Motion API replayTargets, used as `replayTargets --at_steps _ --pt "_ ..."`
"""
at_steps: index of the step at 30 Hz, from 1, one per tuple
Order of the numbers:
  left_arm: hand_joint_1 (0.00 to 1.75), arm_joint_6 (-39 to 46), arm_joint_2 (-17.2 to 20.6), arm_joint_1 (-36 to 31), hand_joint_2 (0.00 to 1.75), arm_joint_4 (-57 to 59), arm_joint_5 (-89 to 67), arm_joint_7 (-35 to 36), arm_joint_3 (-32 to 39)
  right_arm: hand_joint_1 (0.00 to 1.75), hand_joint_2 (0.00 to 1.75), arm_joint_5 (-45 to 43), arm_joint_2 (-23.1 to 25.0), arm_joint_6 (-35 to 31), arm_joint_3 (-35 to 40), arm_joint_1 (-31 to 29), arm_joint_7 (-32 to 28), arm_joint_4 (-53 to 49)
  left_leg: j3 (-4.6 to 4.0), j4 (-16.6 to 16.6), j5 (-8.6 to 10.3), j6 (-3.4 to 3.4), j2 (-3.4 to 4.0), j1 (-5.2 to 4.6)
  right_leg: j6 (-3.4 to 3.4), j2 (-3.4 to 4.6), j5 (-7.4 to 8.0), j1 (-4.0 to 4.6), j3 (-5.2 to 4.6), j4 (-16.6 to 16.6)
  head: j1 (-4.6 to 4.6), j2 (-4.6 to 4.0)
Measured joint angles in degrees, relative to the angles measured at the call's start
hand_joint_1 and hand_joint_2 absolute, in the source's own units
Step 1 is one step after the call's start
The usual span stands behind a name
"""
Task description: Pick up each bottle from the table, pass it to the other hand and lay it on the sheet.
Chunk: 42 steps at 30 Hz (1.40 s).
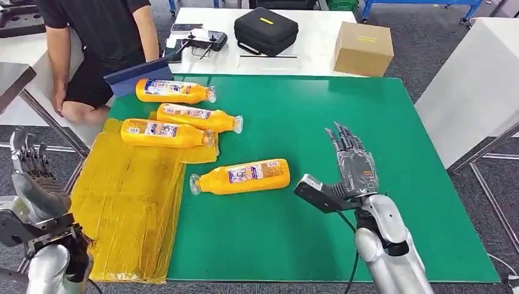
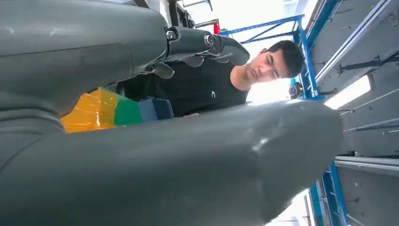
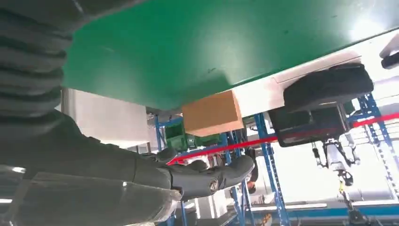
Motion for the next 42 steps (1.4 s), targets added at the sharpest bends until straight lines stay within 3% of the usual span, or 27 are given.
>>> replayTargets --at_steps 11,18,26,35,42 --pt "0.0 0.1 0.8 -0.1 0.0 -0.3 1.1 0.0 0.2 0.0 1.75 1.8 0.9 1.9 3.3 -4.0 0.9 5.1 -0.01 0.0 0.01 0.0 -0.01 0.0 0.0 -0.01 0.0 0.0 -0.01 0.0 0.0 0.0" --pt "0.0 0.0 1.2 -1.3 0.0 0.9 2.7 -1.1 0.2 0.0 1.75 1.5 0.9 3.0 7.5 -9.2 -0.8 15.1 0.02 0.0 0.06 0.01 0.0 0.0 0.0 -0.01 0.01 0.0 -0.01 0.0 0.02 0.0" --pt "0.0 0.0 1.6 -1.9 0.0 2.4 2.8 -1.2 0.2 0.0 1.75 1.3 0.9 2.9 9.8 -11.2 -0.9 20.0 0.0 0.0 0.09 0.01 -0.01 0.0 0.01 -0.01 0.02 0.0 -0.01 0.0 0.0 0.0" --pt "0.0 -0.2 2.4 -3.3 0.0 4.2 4.6 -2.6 0.1 0.0 1.75 -7.2 0.8 9.7 15.7 -15.3 -4.8 25.0 0.02 0.0 0.11 0.01 0.02 0.0 0.01 -0.01 0.03 0.0 -0.02 0.0 0.02 0.0" --pt "0.0 0.9 2.9 -2.2 0.0 5.4 5.8 -5.2 0.4 0.0 1.75 -11.6 0.2 9.9 21.6 -18.2 -6.9 28.4 0.0 0.0 0.11 0.01 0.03 0.01 0.01 -0.01 0.03 0.0 -0.01 0.0 0.04 0.0"
